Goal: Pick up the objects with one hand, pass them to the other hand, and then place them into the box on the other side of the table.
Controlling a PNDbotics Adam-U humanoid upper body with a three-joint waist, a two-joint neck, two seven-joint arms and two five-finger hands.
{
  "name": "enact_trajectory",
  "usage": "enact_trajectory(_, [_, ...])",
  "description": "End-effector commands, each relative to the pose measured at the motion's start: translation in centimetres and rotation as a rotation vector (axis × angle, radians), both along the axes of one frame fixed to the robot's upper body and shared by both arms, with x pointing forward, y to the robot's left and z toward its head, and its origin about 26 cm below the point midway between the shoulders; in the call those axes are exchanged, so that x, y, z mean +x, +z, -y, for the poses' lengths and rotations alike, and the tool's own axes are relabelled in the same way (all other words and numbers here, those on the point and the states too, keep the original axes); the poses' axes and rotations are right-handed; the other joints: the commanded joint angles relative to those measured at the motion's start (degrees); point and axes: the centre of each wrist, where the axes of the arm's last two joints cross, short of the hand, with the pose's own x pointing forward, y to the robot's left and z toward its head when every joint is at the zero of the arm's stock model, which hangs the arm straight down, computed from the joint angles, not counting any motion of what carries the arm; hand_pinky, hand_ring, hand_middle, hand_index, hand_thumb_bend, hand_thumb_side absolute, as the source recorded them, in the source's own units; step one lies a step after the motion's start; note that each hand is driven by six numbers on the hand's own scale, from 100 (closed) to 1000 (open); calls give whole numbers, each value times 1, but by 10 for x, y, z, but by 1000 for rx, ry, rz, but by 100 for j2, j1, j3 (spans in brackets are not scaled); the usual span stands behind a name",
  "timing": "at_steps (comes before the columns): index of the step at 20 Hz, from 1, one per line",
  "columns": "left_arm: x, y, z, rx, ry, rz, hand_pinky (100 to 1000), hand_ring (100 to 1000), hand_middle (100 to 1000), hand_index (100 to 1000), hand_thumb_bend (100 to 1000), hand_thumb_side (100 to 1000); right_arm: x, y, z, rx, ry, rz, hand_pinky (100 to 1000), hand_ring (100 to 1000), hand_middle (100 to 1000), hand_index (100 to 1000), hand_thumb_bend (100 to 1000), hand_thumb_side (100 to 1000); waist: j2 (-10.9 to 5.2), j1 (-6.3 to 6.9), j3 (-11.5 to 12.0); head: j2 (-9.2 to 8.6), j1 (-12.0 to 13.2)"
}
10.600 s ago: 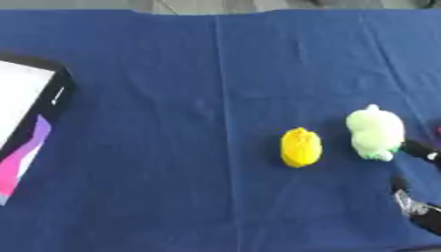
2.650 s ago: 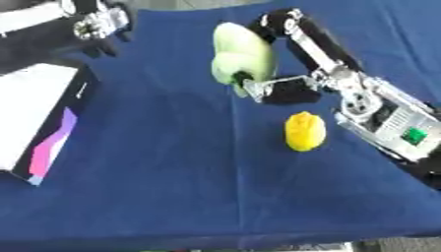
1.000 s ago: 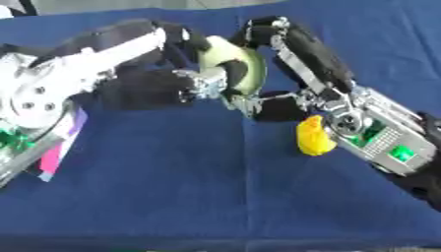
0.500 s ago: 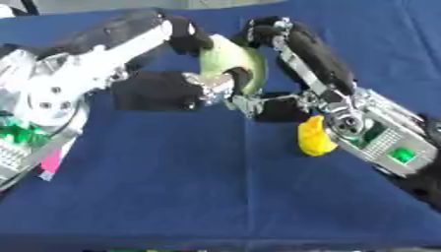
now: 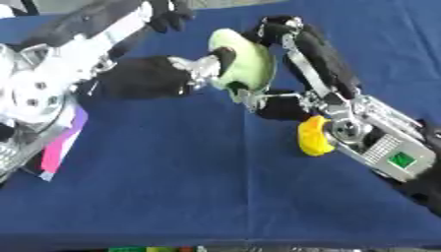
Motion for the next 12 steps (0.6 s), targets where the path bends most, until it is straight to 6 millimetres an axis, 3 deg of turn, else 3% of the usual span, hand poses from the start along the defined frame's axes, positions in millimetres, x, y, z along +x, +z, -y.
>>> enact_trajectory(1, [-1, 5, -6, 38, 25, -74, 932, 865, 790, 912, 428, 853, -2, 7, 0, 15, 11, 40, 806, 486, 302, 521, 100, 100, -90, -18, -11, -39, 8])
enact_trajectory(12, [10, 1, 1, 117, 1, -200, 947, 880, 796, 918, 461, 937, -2, 12, -4, 48, 99, 128, 805, 486, 304, 519, 100, 100, -64, -22, -37, -57, 60])
